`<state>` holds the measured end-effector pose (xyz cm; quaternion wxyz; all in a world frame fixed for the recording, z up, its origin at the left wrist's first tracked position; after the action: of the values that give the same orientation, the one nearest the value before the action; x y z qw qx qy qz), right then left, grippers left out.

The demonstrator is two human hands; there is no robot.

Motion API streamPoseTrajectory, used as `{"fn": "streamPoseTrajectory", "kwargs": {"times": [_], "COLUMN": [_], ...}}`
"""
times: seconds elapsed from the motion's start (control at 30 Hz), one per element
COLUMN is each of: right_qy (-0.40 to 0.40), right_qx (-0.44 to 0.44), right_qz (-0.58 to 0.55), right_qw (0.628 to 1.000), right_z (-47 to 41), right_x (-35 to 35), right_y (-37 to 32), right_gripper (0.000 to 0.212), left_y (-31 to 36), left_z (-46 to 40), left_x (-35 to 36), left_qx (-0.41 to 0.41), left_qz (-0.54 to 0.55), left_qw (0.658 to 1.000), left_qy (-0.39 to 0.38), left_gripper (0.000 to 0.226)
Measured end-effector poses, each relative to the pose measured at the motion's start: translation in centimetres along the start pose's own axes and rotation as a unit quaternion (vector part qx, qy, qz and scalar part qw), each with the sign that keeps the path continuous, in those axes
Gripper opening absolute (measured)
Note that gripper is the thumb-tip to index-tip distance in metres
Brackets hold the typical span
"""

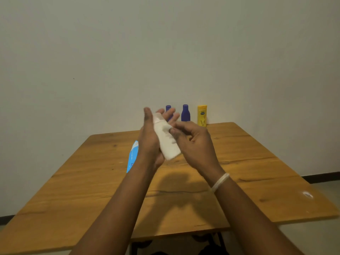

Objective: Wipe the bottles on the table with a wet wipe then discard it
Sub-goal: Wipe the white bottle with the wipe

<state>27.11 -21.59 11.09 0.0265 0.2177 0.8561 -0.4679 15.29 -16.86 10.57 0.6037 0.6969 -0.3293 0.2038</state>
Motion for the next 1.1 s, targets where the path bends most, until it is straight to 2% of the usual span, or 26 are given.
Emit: {"fn": "streamPoseTrajectory", "kwargs": {"times": [0.1, 0.2, 0.3, 0.37, 0.4, 0.47, 0.53, 0.6, 0.67, 0.73, 0.8, 0.9, 0.97, 1.03, 1.1], "right_qy": [0.045, 0.093, 0.133, 0.151, 0.153, 0.147, 0.143, 0.138, 0.079, -0.007, -0.022, 0.041, 0.061, 0.052, 0.035], "right_qx": [0.035, 0.087, 0.210, 0.262, 0.269, 0.266, 0.264, 0.263, 0.258, 0.226, 0.163, 0.088, 0.062, 0.055, 0.056], "right_qz": [-0.012, -0.096, -0.254, -0.342, -0.348, -0.321, -0.305, -0.326, -0.344, -0.282, -0.197, -0.111, -0.033, 0.002, 0.034], "right_qw": [0.998, 0.987, 0.935, 0.890, 0.885, 0.897, 0.904, 0.897, 0.899, 0.932, 0.967, 0.989, 0.996, 0.997, 0.997], "right_z": [2.8, 4.6, 4.2, 3.6, 3.6, 4.4, 5.0, 4.5, 3.3, 2.5, 1.7, -0.1, -1.2, -1.1, 0.2], "right_x": [0.0, 1.5, 2.4, 2.1, 2.1, 2.6, 2.8, 1.8, 0.9, 0.7, 0.4, -0.7, -1.0, -0.6, -0.2], "right_y": [2.2, 2.9, 3.4, 3.6, 3.7, 3.7, 3.9, 4.5, 4.8, 4.5, 4.0, 2.6, 2.1, 2.2, 3.1], "right_gripper": [0.020, 0.016, 0.015, 0.015, 0.016, 0.018, 0.017, 0.012, 0.009, 0.011, 0.010, 0.008, 0.014, 0.019, 0.020], "left_y": [1.0, 0.1, -0.3, -0.3, -0.2, 0.5, 1.1, 1.0, 0.2, -1.1, -2.1, -2.3, -2.4, -2.3, -2.1], "left_z": [-0.8, -0.5, 0.2, 0.8, 1.0, 0.9, 0.7, 0.4, 0.6, 0.9, 1.2, 1.3, 1.1, 0.8, 0.4], "left_x": [-1.5, -2.5, -2.0, -1.5, -1.2, -1.1, -0.9, -0.5, 0.0, 0.0, -0.3, -1.0, -1.4, -1.6, -1.9], "left_qx": [0.071, 0.113, 0.166, 0.205, 0.220, 0.240, 0.233, 0.188, 0.104, -0.003, -0.061, -0.025, -0.006, -0.005, -0.004], "left_qz": [0.090, 0.157, 0.153, 0.089, 0.063, 0.036, 0.022, -0.013, -0.070, -0.133, -0.191, -0.263, -0.285, -0.260, -0.191], "left_qw": [0.990, 0.962, 0.949, 0.948, 0.946, 0.944, 0.956, 0.977, 0.992, 0.990, 0.977, 0.963, 0.957, 0.965, 0.981], "left_qy": [0.087, 0.192, 0.222, 0.227, 0.228, 0.221, 0.179, 0.104, 0.025, -0.035, -0.070, -0.057, -0.054, -0.039, -0.011], "left_gripper": [0.055, 0.051, 0.059, 0.061, 0.062, 0.061, 0.056, 0.055, 0.062, 0.079, 0.082, 0.060, 0.047, 0.043, 0.049]}}
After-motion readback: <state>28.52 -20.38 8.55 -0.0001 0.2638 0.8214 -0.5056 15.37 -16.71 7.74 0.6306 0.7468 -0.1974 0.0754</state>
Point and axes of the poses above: each hand's wrist, its own z-axis away from the middle knuckle, its own x-axis out of the palm, y = z × x, the point moved 6 cm from there along -z, towards the middle knuckle, and after that the axes turned 10 degrees about z, right-handed, at the moved point
